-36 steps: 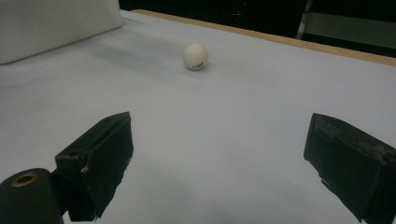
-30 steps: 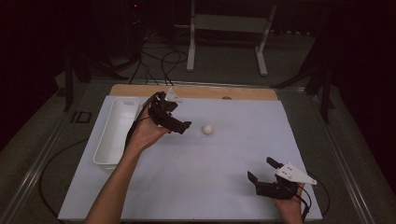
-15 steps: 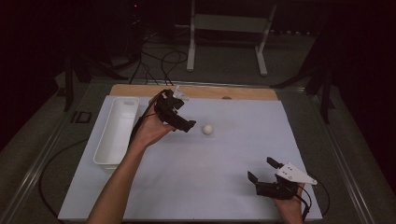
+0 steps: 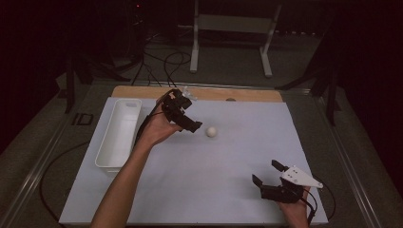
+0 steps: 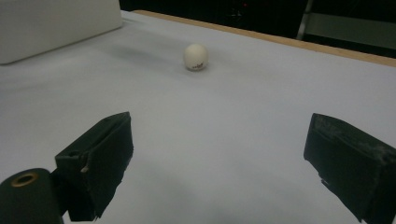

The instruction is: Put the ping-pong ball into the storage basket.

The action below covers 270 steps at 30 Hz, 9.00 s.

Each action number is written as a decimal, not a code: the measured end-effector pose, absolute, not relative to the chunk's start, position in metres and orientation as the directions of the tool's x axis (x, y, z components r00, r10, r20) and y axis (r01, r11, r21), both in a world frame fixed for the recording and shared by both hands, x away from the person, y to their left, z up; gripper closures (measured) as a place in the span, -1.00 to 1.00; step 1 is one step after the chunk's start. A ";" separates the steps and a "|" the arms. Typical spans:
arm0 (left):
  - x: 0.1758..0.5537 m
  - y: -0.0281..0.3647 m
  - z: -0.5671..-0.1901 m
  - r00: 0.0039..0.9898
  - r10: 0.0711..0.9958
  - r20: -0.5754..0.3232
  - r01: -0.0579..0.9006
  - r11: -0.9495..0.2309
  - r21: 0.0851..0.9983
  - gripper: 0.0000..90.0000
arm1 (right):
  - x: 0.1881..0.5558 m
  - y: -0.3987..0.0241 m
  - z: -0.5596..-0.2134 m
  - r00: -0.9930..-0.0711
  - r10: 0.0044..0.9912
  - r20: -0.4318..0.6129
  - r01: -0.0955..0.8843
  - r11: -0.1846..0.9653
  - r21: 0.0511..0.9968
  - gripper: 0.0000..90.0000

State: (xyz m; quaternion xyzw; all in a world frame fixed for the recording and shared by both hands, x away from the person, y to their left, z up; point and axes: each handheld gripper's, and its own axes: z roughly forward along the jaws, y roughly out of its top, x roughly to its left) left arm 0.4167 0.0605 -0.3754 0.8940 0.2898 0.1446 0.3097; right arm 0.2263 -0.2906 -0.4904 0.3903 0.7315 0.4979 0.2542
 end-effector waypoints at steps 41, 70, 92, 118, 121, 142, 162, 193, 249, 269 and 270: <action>0.453 0.026 -0.369 0.829 0.555 0.061 0.426 -0.700 0.573 -0.99 | 0.227 -0.293 -0.490 -0.565 0.825 0.021 0.318 0.194 0.928 -0.83; 0.471 0.007 -0.383 0.844 0.535 0.024 0.443 -0.723 0.531 -0.99 | 0.227 -0.293 -0.490 -0.568 0.823 0.020 0.316 0.195 0.928 -0.83; 0.478 -0.005 -0.399 0.841 0.541 0.000 0.471 -0.732 0.493 -0.99 | 0.227 -0.294 -0.490 -0.564 0.825 0.023 0.317 0.191 0.929 -0.83; 0.481 -0.019 -0.422 0.841 0.540 -0.023 0.490 -0.744 0.454 -0.99 | 0.226 -0.296 -0.489 -0.564 0.825 0.022 0.314 0.190 0.930 -0.83; 0.481 -0.021 -0.424 0.842 0.539 -0.025 0.490 -0.745 0.452 -0.99 | 0.226 -0.296 -0.489 -0.564 0.826 0.023 0.316 0.189 0.930 -0.83; 0.484 -0.025 -0.441 0.840 0.542 -0.036 0.503 -0.752 0.425 -0.99 | 0.226 -0.296 -0.490 -0.564 0.825 0.025 0.317 0.189 0.929 -0.83; 0.487 -0.027 -0.451 0.837 0.545 -0.047 0.512 -0.750 0.418 -0.99 | 0.226 -0.296 -0.490 -0.564 0.825 0.024 0.318 0.191 0.929 -0.83; 0.487 -0.027 -0.466 0.830 0.554 -0.066 0.530 -0.747 0.403 -0.99 | 0.226 -0.296 -0.490 -0.564 0.826 0.024 0.318 0.190 0.929 -0.83; 0.486 -0.029 -0.486 0.802 0.591 -0.088 0.580 -0.735 0.352 0.13 | 0.226 -0.296 -0.490 -0.565 0.825 0.023 0.318 0.192 0.929 -0.83; 0.478 -0.027 -0.468 0.817 0.574 -0.060 0.551 -0.744 0.379 0.14 | 0.227 -0.295 -0.491 -0.565 0.825 0.020 0.317 0.195 0.928 -0.83; 0.477 -0.027 -0.467 0.819 0.570 -0.062 0.547 -0.745 0.382 0.14 | 0.226 -0.295 -0.491 -0.565 0.825 0.019 0.317 0.195 0.928 -0.83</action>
